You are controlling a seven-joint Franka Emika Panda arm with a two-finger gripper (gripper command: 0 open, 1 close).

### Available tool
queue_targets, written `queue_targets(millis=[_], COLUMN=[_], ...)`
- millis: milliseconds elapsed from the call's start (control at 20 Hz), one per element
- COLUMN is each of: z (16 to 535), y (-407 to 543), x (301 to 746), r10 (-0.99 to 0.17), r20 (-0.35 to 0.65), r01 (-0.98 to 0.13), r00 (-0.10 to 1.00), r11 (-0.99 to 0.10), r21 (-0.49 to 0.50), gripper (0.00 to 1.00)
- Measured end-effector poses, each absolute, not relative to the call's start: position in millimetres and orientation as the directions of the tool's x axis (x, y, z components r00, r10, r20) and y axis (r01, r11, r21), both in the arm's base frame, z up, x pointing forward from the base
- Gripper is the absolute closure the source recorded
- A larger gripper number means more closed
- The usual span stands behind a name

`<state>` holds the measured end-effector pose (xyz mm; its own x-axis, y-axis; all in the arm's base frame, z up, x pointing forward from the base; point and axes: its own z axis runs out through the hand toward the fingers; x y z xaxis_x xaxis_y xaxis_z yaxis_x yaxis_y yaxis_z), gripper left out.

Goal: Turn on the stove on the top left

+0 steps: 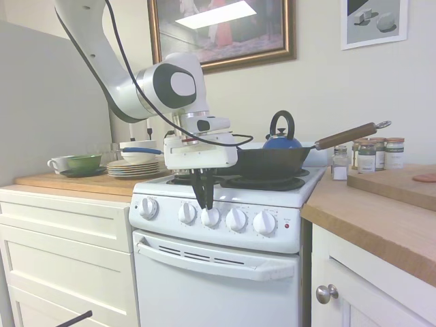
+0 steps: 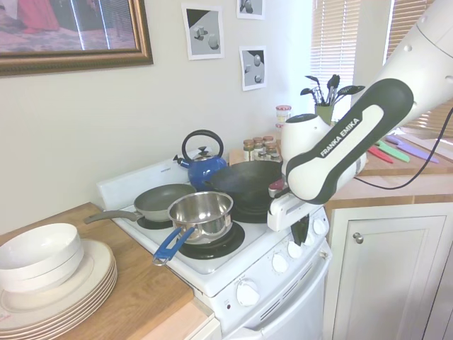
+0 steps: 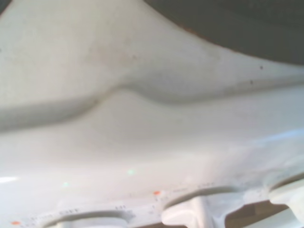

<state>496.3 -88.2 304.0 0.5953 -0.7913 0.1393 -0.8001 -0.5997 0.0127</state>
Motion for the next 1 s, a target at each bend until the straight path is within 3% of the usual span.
queue_targets(millis=[1000], z=[302], y=[-94], x=[509], r10=[-0.791], r20=[0.166], r01=[-0.804], r00=[0.589], r11=[-0.595], r21=[0.017], gripper=[1.00])
